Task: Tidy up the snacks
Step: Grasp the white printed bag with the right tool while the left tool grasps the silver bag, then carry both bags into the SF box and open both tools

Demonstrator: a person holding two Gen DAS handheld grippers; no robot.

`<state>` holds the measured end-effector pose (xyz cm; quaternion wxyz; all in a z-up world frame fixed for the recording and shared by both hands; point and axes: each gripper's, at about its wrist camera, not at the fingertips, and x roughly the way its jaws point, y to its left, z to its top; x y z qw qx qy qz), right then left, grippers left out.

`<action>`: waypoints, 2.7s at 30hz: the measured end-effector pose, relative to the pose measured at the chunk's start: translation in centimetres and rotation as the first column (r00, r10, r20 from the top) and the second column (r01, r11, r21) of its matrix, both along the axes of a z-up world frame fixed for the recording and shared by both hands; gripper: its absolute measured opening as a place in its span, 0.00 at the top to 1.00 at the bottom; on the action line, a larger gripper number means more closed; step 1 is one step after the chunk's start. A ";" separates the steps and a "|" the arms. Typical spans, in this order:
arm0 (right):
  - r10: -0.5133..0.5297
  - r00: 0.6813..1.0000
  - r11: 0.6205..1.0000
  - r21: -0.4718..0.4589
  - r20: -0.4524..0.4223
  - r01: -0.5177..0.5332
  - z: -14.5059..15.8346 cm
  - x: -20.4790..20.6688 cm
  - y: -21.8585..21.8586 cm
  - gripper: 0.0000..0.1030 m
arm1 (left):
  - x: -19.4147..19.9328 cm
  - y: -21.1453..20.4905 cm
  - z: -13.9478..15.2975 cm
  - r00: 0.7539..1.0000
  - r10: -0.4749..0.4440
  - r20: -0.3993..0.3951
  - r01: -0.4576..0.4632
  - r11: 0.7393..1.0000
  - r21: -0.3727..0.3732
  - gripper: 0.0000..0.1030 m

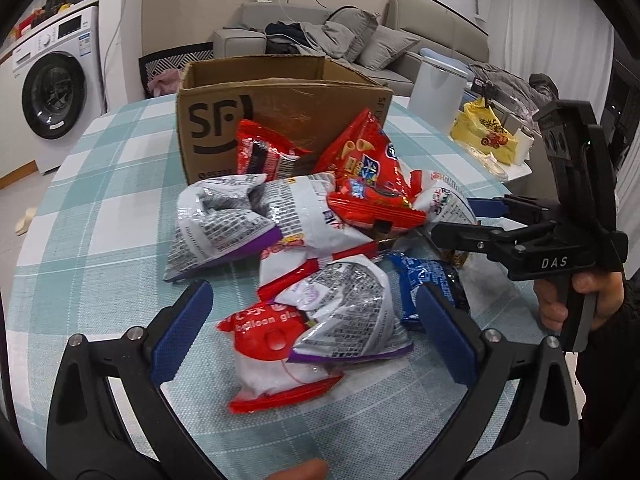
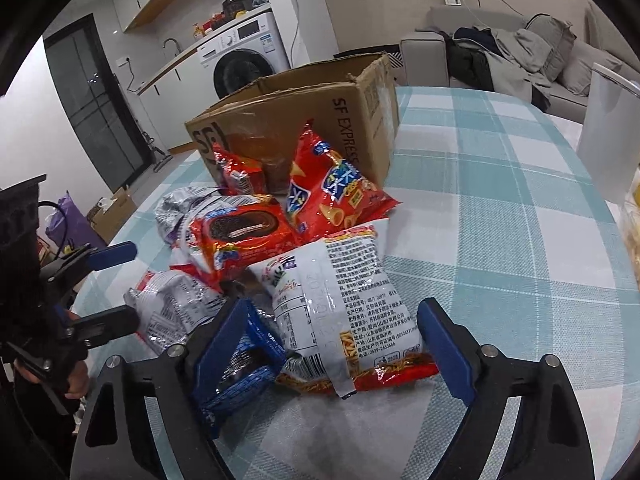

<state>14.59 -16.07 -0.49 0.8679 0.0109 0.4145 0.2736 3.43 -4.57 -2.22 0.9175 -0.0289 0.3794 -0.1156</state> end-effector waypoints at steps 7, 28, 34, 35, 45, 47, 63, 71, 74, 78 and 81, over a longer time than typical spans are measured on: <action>-0.021 1.000 1.000 0.009 -0.006 0.021 -0.1 -0.2 -0.5 0.32 | 1.3 -1.5 -1.5 0.998 -0.030 -0.059 0.034 0.998 0.059 0.25; -0.065 0.996 0.994 0.089 0.063 0.059 1.5 -2.8 -1.7 0.57 | -0.5 0.4 0.7 0.998 -0.056 0.011 0.057 0.994 -0.088 0.55; -0.083 0.992 0.992 0.107 0.094 0.073 2.6 -3.7 -2.1 0.57 | -1.7 1.7 2.7 0.998 -0.008 0.063 0.014 0.995 -0.094 0.55; -0.082 0.992 0.991 0.111 0.099 0.071 2.9 -3.9 -2.2 0.57 | -2.0 2.0 3.1 0.997 0.005 0.074 0.002 0.995 -0.095 0.55; -0.074 0.985 0.984 0.170 0.157 0.047 6.2 -4.4 -2.1 0.57 | -2.0 4.7 7.1 0.976 0.117 0.184 -0.101 0.990 -0.095 0.55; -0.078 0.982 0.983 0.179 0.173 0.046 7.0 -4.2 -1.8 0.57 | -1.5 5.1 7.8 0.970 0.136 0.201 -0.119 0.988 -0.096 0.54; -0.070 0.975 0.977 0.213 0.213 0.023 11.7 -0.4 1.7 0.57 | 4.1 7.1 11.6 0.948 0.194 0.252 -0.177 0.980 -0.087 0.54; -0.077 0.976 0.974 0.226 0.206 0.029 12.5 2.1 2.9 0.57 | 8.1 7.7 12.4 0.950 0.193 0.247 -0.177 0.980 -0.087 0.54; -0.078 0.976 0.972 0.231 0.202 0.030 12.7 3.0 3.3 0.57 | 9.6 7.7 12.3 0.949 0.196 0.248 -0.183 0.980 -0.072 0.54; -0.076 0.978 0.971 0.238 0.196 0.028 12.7 4.3 3.7 0.57 | 11.4 7.6 12.1 0.950 0.204 0.238 -0.190 0.979 -0.077 0.54; -0.078 0.980 0.970 0.241 0.182 0.032 12.4 5.5 4.1 0.57 | 12.8 7.6 12.1 0.948 0.207 0.243 -0.193 0.978 -0.078 0.54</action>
